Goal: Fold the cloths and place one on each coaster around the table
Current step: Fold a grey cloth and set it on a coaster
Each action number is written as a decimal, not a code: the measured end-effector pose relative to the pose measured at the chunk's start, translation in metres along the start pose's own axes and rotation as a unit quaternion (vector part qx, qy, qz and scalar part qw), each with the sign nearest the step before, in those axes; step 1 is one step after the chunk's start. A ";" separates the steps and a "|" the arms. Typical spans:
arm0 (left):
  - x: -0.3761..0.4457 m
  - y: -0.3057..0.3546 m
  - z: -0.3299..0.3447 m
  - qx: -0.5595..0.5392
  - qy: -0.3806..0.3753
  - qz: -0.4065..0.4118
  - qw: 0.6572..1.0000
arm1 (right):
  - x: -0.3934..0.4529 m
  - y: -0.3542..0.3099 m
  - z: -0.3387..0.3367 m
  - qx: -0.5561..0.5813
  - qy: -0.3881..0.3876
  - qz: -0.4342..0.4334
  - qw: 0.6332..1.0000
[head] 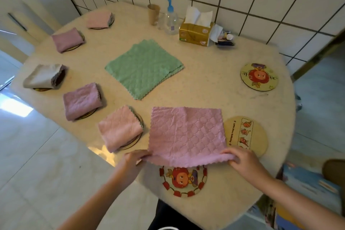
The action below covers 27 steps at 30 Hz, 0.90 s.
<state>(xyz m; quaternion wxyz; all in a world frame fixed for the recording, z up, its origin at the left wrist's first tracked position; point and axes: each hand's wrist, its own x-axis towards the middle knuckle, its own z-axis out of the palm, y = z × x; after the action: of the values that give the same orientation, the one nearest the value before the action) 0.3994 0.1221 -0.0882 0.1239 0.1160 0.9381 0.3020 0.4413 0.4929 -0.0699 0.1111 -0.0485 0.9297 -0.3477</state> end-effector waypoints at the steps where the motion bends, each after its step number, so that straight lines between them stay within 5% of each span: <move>1: 0.006 0.002 -0.004 -0.030 0.009 -0.039 0.999 | 0.007 -0.002 -0.003 0.023 0.027 0.017 0.999; 6: 0.057 0.010 -0.018 -0.241 0.058 -0.160 0.956 | 0.056 -0.009 -0.018 0.139 0.138 0.118 0.974; 10: 0.105 0.024 -0.021 -0.288 0.094 -0.238 0.923 | 0.102 -0.006 -0.021 0.181 0.147 0.217 0.948; 14: 0.131 0.031 -0.024 -0.142 0.091 -0.252 0.953 | 0.135 0.012 -0.012 0.155 0.145 0.293 0.932; 20: 0.160 0.019 -0.005 -0.189 0.077 -0.315 0.927 | 0.152 0.023 -0.003 0.144 0.125 0.337 0.922; 27: 0.169 0.010 -0.003 -0.142 0.073 -0.321 0.934 | 0.157 0.019 -0.007 0.140 0.116 0.344 0.921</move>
<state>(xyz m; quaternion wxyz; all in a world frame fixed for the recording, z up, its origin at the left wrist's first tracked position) 0.2403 0.1782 -0.1074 0.1605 -0.2324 0.8792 0.3837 0.2868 0.4850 -0.1042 0.1206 0.3316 0.8372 -0.4178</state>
